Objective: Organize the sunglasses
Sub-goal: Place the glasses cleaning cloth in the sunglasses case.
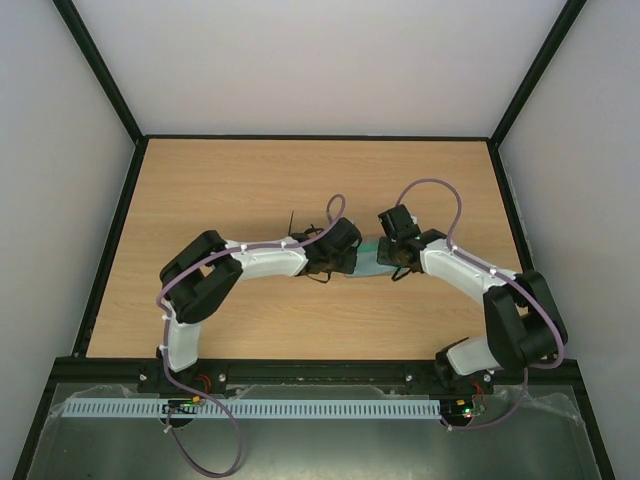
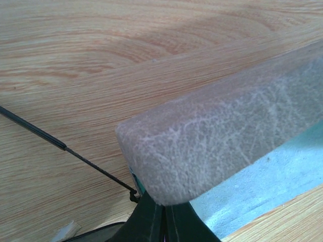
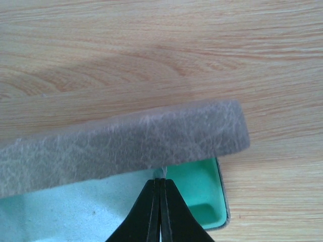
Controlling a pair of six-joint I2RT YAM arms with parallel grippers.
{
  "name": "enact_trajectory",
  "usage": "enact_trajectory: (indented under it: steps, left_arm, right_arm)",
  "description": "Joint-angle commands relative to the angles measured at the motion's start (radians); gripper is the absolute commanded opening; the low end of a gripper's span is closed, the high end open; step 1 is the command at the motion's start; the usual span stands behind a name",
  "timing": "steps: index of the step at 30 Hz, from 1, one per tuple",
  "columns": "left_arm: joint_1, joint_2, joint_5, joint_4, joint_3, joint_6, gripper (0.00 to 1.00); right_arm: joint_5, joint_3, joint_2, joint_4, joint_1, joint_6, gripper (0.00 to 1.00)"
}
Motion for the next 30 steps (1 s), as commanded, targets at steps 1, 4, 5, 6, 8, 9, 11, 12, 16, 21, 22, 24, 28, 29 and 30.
enact_trajectory:
  steps: [1,4,5,6,8,9,11,12,16,21,22,24,28,29,30]
  left_arm:
    - [0.006,0.022,0.013,0.009,0.027,0.008,0.02]
    - [0.007,0.028,0.01,0.008,0.026,0.007,0.02]
    - [0.008,0.029,0.009,0.01,0.026,0.005,0.02]
    - [0.008,0.031,0.01,0.01,0.027,0.005,0.02]
    - [0.008,0.034,0.01,0.009,0.029,0.005,0.02]
    - [0.008,0.035,0.008,0.008,0.03,0.005,0.02]
    - [0.008,0.036,0.007,0.005,0.033,0.005,0.02]
    - [0.008,0.037,0.007,0.003,0.034,0.006,0.02]
    - [0.008,0.042,0.01,0.0,0.038,0.005,0.02]
    - [0.008,0.051,0.018,0.0,0.039,0.002,0.02]
    - [0.008,0.052,0.019,-0.001,0.039,0.001,0.02]
    - [0.007,0.056,0.021,-0.002,0.037,-0.001,0.02]
    - [0.006,0.06,0.022,0.001,0.033,-0.004,0.02]
    - [0.006,0.06,0.022,0.001,0.034,-0.005,0.02]
    - [0.006,0.061,0.023,0.001,0.034,-0.005,0.02]
  right_arm:
    - [0.009,0.042,0.035,0.0,-0.012,-0.023,0.01]
    - [0.016,0.047,0.056,0.005,-0.013,-0.025,0.01]
    - [0.021,0.047,0.061,0.007,-0.014,-0.025,0.01]
    - [0.023,0.049,0.068,0.009,-0.014,-0.027,0.01]
    - [0.036,0.048,0.081,0.014,-0.014,-0.029,0.02]
    - [0.04,0.047,0.088,0.015,-0.015,-0.03,0.01]
    - [0.041,0.043,0.099,0.022,-0.019,-0.033,0.01]
    - [0.039,0.042,0.102,0.025,-0.021,-0.034,0.01]
    - [0.046,0.042,0.11,0.025,-0.025,-0.036,0.01]
    - [0.047,0.044,0.118,0.022,-0.025,-0.037,0.01]
    - [0.046,0.043,0.119,0.021,-0.025,-0.037,0.01]
    - [0.047,0.043,0.122,0.018,-0.025,-0.037,0.01]
    - [0.055,0.04,0.122,0.016,-0.024,-0.035,0.01]
    - [0.058,0.041,0.123,0.016,-0.025,-0.035,0.01]
    - [0.06,0.041,0.123,0.014,-0.025,-0.034,0.01]
